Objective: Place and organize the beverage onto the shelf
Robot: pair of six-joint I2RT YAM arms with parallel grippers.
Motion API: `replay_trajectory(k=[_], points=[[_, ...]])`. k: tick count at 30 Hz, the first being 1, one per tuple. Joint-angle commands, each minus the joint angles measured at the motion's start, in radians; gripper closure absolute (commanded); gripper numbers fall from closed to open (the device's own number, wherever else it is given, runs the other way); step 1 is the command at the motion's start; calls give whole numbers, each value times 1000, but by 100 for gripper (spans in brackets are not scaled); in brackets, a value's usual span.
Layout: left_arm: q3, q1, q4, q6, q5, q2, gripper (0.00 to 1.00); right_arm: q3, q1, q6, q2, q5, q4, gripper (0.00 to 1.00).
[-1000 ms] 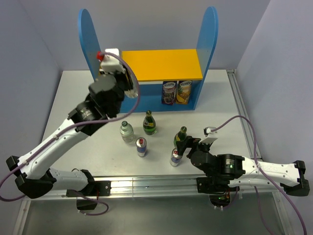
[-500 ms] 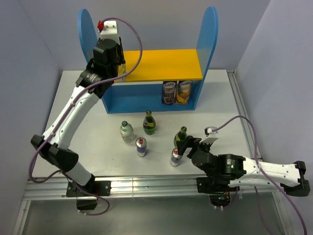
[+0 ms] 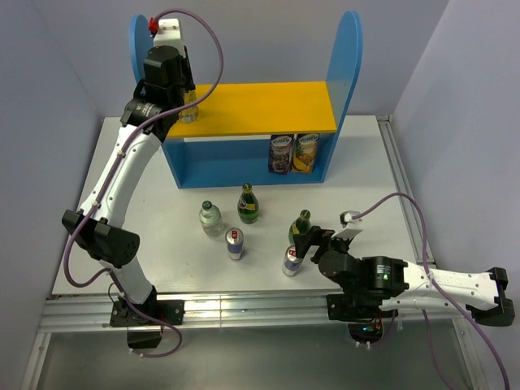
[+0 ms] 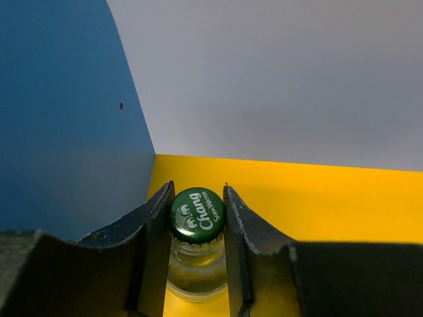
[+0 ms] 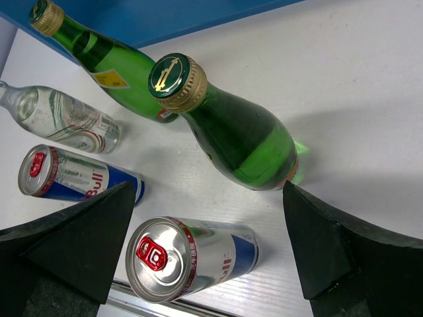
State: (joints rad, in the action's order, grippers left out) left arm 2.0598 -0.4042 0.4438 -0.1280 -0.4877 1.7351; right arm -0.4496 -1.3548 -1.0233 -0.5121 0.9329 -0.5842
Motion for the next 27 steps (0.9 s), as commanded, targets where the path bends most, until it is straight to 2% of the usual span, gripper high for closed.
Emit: replay_trajectory(k=[1,6,7,9,10,12,13,15,16,18,23,27], points=[[79,24,-117,30,14,-8,100,0,0,0,-8,23,24,0],[62,36,-122,11,18,-6,97,-1,2,-4,-11,23,23,0],[54,36,-122,10,17,-12,87,-1,2,-4,-11,23,23,0],[48,36,-119,4,24,-19,77,-1,0,-4,-11,23,23,0],[37,36,-120,5,29,-29,62,-1,2,-4,-11,21,23,0],[25,36,-120,-1,32,-43,46,-3,0,-4,-14,23,23,0],[11,36,-128,1,34,-55,31,-3,0,-6,-14,23,21,0],[0,36,-125,-2,35,-69,18,-4,0,-4,-19,23,20,0],[-9,36,-126,-1,37,-78,5,-6,0,-7,-20,23,18,0],[-18,36,-120,-7,40,-91,1,-6,2,-6,-22,23,18,0],[-52,31,-67,-50,57,-157,1,-5,2,-11,-17,27,17,0],[-167,-5,-59,-61,40,-299,1,-4,0,-15,-14,29,15,0]])
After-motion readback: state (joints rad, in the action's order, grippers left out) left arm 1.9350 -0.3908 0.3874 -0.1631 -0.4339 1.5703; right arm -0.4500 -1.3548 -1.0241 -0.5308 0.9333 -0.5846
